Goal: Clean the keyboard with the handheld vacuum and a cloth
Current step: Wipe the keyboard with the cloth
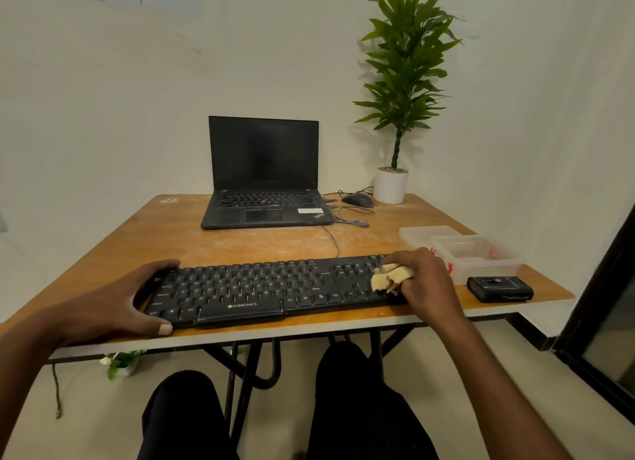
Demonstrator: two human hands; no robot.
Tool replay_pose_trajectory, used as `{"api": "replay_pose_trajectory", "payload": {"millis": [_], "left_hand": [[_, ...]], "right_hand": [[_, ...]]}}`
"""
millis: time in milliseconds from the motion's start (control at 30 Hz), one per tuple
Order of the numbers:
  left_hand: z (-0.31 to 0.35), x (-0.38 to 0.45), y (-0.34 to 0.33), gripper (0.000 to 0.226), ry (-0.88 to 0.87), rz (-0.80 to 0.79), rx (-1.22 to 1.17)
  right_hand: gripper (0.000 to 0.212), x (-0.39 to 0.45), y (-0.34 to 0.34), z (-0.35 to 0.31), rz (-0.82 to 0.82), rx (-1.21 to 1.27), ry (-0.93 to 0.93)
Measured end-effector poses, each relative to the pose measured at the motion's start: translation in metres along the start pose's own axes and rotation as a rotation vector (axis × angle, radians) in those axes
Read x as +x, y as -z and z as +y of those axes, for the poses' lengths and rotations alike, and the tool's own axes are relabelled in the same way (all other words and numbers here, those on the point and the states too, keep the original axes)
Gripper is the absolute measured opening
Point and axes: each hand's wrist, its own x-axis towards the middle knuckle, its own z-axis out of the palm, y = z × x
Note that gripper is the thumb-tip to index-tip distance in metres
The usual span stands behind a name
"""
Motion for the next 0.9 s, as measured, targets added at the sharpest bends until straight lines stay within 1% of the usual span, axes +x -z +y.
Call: {"api": "replay_pose_trajectory", "payload": {"millis": [100, 167, 267, 367, 433, 467, 567, 600, 667, 733, 833, 900], "left_hand": [[0.0, 0.001, -0.001, 0.113, 0.0, 0.005, -0.007], [-0.002, 0.003, -0.001, 0.114, -0.01, 0.021, -0.009], [-0.003, 0.003, 0.001, 0.115, -0.012, 0.027, -0.023], [-0.001, 0.002, 0.001, 0.114, -0.012, 0.023, -0.022], [0.0, 0.001, 0.0, 0.115, -0.003, 0.01, -0.017], [0.001, 0.001, 0.0, 0.115, 0.0, 0.006, -0.016], [0.0, 0.001, -0.001, 0.116, 0.0, 0.013, -0.008], [0.0, 0.001, 0.0, 0.116, -0.001, 0.015, -0.008], [-0.001, 0.003, 0.0, 0.117, -0.008, 0.019, -0.009], [-0.002, 0.002, 0.0, 0.117, -0.012, 0.019, -0.006], [-0.001, 0.001, -0.001, 0.115, -0.006, 0.004, 0.0], [0.002, 0.0, -0.001, 0.114, -0.002, -0.001, -0.002]], "right_hand": [[0.052, 0.005, 0.008, 0.018, 0.107, -0.026, -0.132], [0.05, 0.006, 0.005, 0.015, 0.105, -0.026, -0.145], [0.042, 0.011, -0.006, -0.005, 0.048, 0.029, -0.059], [0.043, 0.016, -0.012, -0.022, -0.079, 0.09, 0.036], [0.043, 0.021, -0.008, -0.02, -0.13, 0.092, 0.034], [0.041, 0.024, -0.005, -0.014, -0.115, 0.066, -0.001], [0.04, 0.034, 0.005, 0.008, 0.031, -0.072, -0.146], [0.041, 0.036, 0.005, 0.012, 0.065, -0.08, -0.179], [0.04, 0.038, 0.0, 0.011, 0.077, -0.068, -0.199], [0.04, 0.04, -0.009, 0.002, 0.038, -0.052, -0.155], [0.041, 0.047, -0.018, -0.009, -0.106, 0.03, -0.036], [0.043, 0.055, -0.016, -0.011, -0.181, 0.041, -0.009]]}}
